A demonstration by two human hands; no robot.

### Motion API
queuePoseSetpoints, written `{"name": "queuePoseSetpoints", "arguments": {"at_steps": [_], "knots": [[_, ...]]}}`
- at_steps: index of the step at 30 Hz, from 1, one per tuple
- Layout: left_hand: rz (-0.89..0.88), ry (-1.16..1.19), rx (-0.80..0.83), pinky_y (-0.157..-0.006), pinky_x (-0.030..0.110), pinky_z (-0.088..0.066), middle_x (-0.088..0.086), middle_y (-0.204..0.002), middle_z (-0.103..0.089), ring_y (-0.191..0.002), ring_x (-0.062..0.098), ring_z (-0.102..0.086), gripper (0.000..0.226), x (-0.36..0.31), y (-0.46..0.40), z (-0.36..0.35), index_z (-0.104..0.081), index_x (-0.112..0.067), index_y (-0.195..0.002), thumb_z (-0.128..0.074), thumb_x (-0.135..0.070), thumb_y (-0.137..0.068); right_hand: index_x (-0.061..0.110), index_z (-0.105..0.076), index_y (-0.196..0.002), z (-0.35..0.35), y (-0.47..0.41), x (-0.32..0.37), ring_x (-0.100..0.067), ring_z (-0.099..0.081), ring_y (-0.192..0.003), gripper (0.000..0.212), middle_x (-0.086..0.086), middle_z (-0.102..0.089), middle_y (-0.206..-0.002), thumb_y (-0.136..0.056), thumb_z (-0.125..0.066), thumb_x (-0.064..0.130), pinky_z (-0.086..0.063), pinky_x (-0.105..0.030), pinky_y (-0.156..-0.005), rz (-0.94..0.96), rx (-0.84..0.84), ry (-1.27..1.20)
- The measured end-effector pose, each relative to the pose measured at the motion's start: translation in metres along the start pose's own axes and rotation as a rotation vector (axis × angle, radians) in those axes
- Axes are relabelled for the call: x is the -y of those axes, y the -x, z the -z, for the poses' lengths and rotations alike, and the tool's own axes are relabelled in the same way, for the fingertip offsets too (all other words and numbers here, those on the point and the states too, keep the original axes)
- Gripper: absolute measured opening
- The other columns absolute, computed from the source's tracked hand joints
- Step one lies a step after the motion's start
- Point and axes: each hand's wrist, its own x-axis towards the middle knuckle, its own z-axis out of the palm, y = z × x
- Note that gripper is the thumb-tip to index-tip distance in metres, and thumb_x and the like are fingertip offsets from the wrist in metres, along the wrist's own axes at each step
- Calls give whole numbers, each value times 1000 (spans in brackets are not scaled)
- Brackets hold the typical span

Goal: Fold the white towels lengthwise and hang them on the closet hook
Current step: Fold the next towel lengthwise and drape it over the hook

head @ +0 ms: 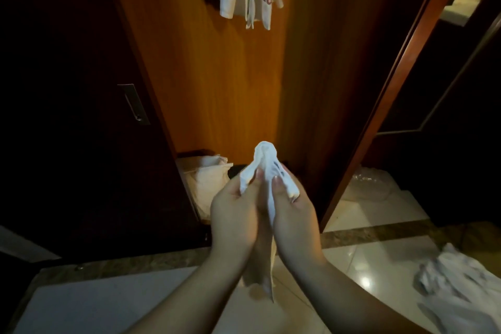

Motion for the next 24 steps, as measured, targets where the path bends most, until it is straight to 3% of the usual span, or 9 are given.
{"name": "queuePoseSetpoints", "arguments": {"at_steps": [2,6,10,12,14,16,18,21,24], "knots": [[-5,78,20,-63,9,-51,-12,-87,-76,-84,0,-71,16,0,8,-1,-72,-35,-100,-57,-31,-100,73,-52,-105,1,2,4,28,-51,-103,25,54,-56,-103,-101,-45,50,-35,8,-74,11,38,-20],[-39,91,73,-68,9,-51,-14,-92,-76,-88,0,-71,16,-5,8,2,-69,-36,-104,-54,-31,-100,57,-58,-114,7,-4,7,14,-61,-106,19,38,-66,-109,-101,-47,48,-46,-2,-79,19,78,-83],[-9,69,252,-79,13,-53,-13,-106,-75,-102,0,-68,23,-2,3,7,-71,-46,-108,-50,-48,-98,39,-61,-125,10,-8,10,-3,-68,-107,44,13,-73,-112,-92,-46,63,-56,-31,-94,-25,140,-146],[26,113,394,-103,27,-48,-10,-132,-65,-125,3,-57,55,-1,1,11,-59,-42,-134,-45,-71,-89,37,-61,-125,15,-10,14,-5,-66,-112,58,10,-73,-115,-85,-43,73,-51,-39,-103,-24,199,-164],[41,123,471,-116,37,-35,-9,-149,-51,-137,3,-45,94,1,-2,15,-43,-30,-150,-39,-90,-77,29,-53,-139,20,-13,18,-4,-60,-122,81,11,-67,-127,-79,-42,83,-47,-33,-108,18,273,-150],[66,155,517,-120,46,-30,-5,-154,-45,-143,9,-39,108,-2,-4,15,-38,-26,-153,-39,-95,-69,26,-48,-145,21,-16,22,-1,-59,-121,94,14,-65,-128,-74,-50,88,-49,-22,-102,77,283,-59],[92,195,558,-122,49,-24,-1,-155,-43,-145,15,-36,110,-5,-5,16,-40,-23,-151,-41,-95,-68,35,-53,-139,20,-20,25,4,-62,-113,81,19,-68,-122,-73,-57,81,-54,-21,-95,83,227,-6],[52,255,590,-122,42,-22,-13,-159,-35,-148,4,-27,96,-7,-9,24,-58,-21,-139,-36,-90,-76,41,-64,-122,28,-32,31,0,-66,-110,55,18,-72,-116,-76,-59,71,-54,-31,-96,27,225,-110],[-177,138,357,-113,44,-36,-7,-147,-51,-141,13,-42,59,-13,-22,37,-71,-24,-118,-47,-70,-89,54,-70,-107,45,-49,49,-5,-70,-105,34,16,-74,-111,-78,-58,69,-51,-30,-90,87,323,-55]]}}
